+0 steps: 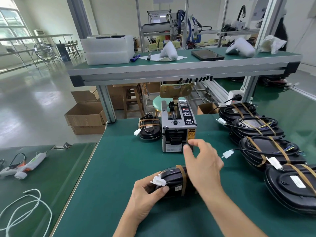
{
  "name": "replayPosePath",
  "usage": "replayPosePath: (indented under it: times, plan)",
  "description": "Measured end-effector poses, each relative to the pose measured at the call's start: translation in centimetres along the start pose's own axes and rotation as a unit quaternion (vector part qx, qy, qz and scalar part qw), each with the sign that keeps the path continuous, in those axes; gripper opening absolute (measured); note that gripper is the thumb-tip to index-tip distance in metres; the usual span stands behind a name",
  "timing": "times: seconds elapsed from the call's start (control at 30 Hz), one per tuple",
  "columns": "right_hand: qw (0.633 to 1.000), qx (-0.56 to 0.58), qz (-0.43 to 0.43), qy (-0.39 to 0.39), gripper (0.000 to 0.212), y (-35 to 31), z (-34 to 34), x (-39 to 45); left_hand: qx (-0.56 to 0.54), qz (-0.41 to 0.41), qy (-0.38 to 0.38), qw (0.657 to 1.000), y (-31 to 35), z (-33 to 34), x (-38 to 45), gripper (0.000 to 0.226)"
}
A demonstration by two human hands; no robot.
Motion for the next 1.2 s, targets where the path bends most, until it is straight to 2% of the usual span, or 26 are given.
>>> replayPosePath:
  times: [0.03, 0.13, 0.2, 0.3, 0.37, 0.53, 0.73, 0.93, 1.1, 1.2]
  plan:
    - [0.999, 0.029, 0.013, -0.014, 0.007, 0.1, 0.0, 1.4, -0.002, -0.001, 0.002, 1.0, 0.0, 0.0, 0.0, 0.046]
    - [0.992, 0.086, 0.063, -0.064, 0.022, 0.4, 1.2, 5.1, -0.008, -0.006, 0.012, 1.0, 0.0, -0.1, 0.0, 0.047]
    - [0.984, 0.096, 0.11, -0.107, 0.021, 1.3, 3.0, 7.1, -0.009, -0.007, 0.012, 1.0, 0.0, -0.1, 0.0, 0.044]
    - [0.944, 0.173, 0.244, -0.141, 0.008, 3.0, 5.7, 8.2, -0.008, -0.008, 0.007, 1.0, 0.0, -0.1, 0.0, 0.04]
    - [0.925, 0.195, 0.291, -0.149, 0.007, 3.6, 6.8, 8.2, -0.008, -0.009, 0.004, 1.0, 0.1, -0.1, 0.0, 0.04]
    - [0.914, 0.232, 0.317, -0.104, 0.009, 4.2, 8.0, 8.4, -0.02, -0.01, -0.005, 1.0, 0.0, 0.1, 0.1, 0.048]
    - [0.877, 0.309, 0.366, -0.04, 0.017, 4.8, 9.4, 8.3, -0.022, -0.012, -0.002, 1.0, 0.0, 0.0, 0.1, 0.046]
    - [0.868, 0.314, 0.384, -0.019, 0.019, 5.2, 10.1, 8.1, -0.036, -0.012, -0.003, 0.999, -0.1, 0.0, 0.2, 0.049]
    - [0.864, 0.346, 0.363, -0.041, 0.023, 5.0, 10.4, 8.4, -0.029, -0.011, -0.002, 1.0, -0.2, -0.1, 0.3, 0.047]
    - [0.838, 0.364, 0.406, -0.015, 0.026, 5.4, 10.7, 8.0, -0.018, -0.012, 0.004, 1.0, -0.3, -0.1, 0.2, 0.047]
Point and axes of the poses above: each hand's wrist, its own x-axis towards the middle knuckle, its own z-axis out of the palm, y = z × x, the point moved 7 cm from there along x, towards the middle knuckle, and after that the axes turned 9 degrees about -z, right-handed, at the moved point
